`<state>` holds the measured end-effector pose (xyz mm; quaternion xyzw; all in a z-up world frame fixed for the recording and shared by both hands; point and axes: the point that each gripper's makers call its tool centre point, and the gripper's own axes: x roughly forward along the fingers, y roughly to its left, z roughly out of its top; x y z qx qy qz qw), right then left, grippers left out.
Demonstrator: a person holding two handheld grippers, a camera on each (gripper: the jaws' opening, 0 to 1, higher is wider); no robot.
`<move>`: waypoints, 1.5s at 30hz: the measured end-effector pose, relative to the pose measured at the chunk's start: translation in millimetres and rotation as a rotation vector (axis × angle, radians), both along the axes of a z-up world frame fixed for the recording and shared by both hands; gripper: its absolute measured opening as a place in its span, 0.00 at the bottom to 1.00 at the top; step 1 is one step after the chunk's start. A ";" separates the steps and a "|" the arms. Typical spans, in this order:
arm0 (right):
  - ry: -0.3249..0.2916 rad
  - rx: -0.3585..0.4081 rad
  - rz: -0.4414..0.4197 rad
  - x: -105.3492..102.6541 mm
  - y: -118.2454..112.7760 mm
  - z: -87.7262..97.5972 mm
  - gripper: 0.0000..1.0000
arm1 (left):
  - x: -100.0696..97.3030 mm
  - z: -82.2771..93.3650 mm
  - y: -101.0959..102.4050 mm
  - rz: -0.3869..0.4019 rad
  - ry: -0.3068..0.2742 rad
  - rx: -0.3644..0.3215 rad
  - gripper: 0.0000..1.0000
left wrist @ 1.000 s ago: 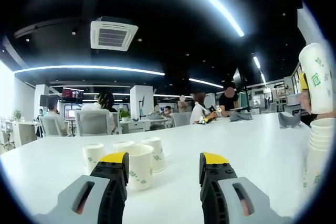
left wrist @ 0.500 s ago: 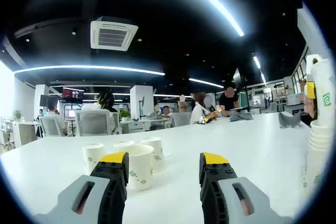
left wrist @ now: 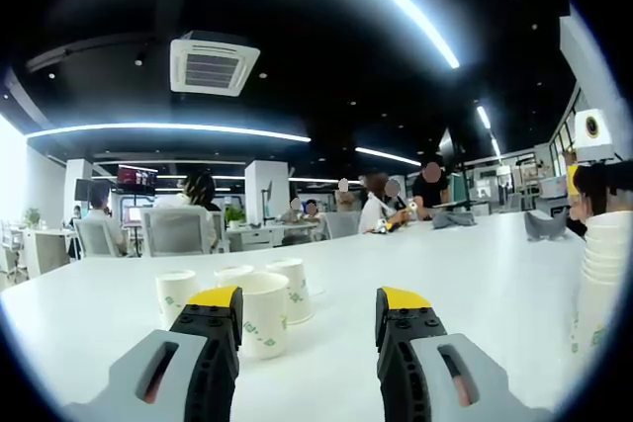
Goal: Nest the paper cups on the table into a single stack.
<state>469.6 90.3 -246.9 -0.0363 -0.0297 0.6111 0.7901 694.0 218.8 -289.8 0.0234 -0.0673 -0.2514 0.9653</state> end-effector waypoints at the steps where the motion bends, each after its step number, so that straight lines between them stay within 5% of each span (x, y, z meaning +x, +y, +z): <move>1: 0.003 0.005 0.000 0.4 -0.2 0.6 0.64 | 0.1 0.0 0.1 0.000 0.000 0.000 0.58; 7: 0.026 0.052 0.018 5.7 0.1 7.0 0.64 | 1.8 -0.3 0.2 -0.003 0.000 0.002 0.58; 19: 0.014 0.249 -0.026 49.9 -20.6 57.5 0.61 | 3.1 -1.4 -1.3 -0.007 0.001 0.006 0.58; 29: -0.012 0.215 -0.116 104.2 -38.6 53.1 0.57 | 4.7 -2.0 3.8 0.011 0.006 0.005 0.58; 35: -0.019 0.221 -0.100 122.8 -35.4 62.7 0.57 | 2.2 3.6 3.9 0.009 -0.007 -0.020 0.58; 45: 0.004 0.221 -0.119 160.1 -34.2 42.7 0.56 | 3.4 1.9 3.6 0.014 -0.004 -0.008 0.58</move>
